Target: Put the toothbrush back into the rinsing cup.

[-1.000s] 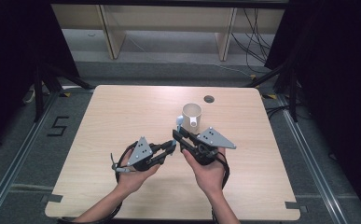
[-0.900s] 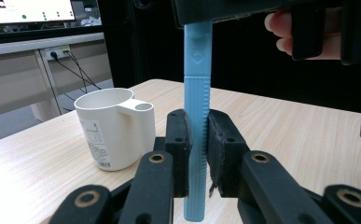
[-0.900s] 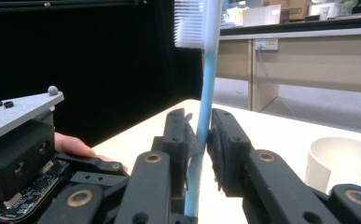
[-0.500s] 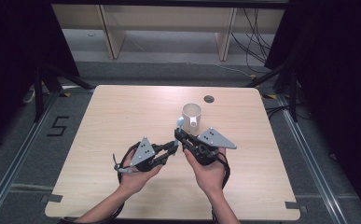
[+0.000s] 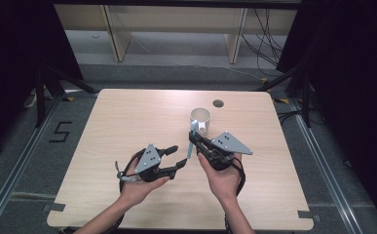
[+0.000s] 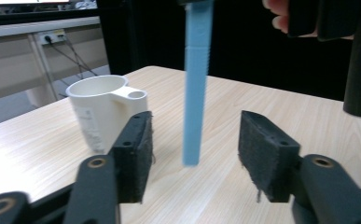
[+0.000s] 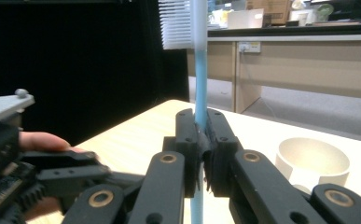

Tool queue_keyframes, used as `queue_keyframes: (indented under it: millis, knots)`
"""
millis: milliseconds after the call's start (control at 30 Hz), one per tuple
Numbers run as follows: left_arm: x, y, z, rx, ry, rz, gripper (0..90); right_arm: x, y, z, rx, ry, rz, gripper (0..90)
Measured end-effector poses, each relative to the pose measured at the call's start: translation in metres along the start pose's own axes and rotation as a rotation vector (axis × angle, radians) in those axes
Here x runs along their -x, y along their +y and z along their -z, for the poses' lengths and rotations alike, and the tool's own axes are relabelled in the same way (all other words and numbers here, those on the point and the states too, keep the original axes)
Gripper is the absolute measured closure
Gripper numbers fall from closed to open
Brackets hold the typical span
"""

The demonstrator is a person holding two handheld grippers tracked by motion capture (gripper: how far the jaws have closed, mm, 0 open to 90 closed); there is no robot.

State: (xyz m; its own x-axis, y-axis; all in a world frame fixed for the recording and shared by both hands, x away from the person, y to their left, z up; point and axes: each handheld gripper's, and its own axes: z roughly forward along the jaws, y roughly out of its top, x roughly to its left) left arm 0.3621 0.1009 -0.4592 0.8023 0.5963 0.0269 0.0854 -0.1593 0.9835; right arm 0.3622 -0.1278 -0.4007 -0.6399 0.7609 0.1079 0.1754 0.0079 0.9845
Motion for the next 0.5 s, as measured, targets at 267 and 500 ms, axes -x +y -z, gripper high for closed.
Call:
queue_keyframes:
  millis: [267, 500]
  knots:
    - [-0.019, -0.006, 0.028, -0.044, 0.066, -0.04, 38.2, 0.007, -0.001, 0.007, -0.011, -0.034, 0.014, 85.8]
    - [-0.034, -0.015, 0.053, -0.024, 0.119, -0.007, 38.2, 0.012, -0.004, 0.008, -0.023, -0.062, 0.035, 85.8]
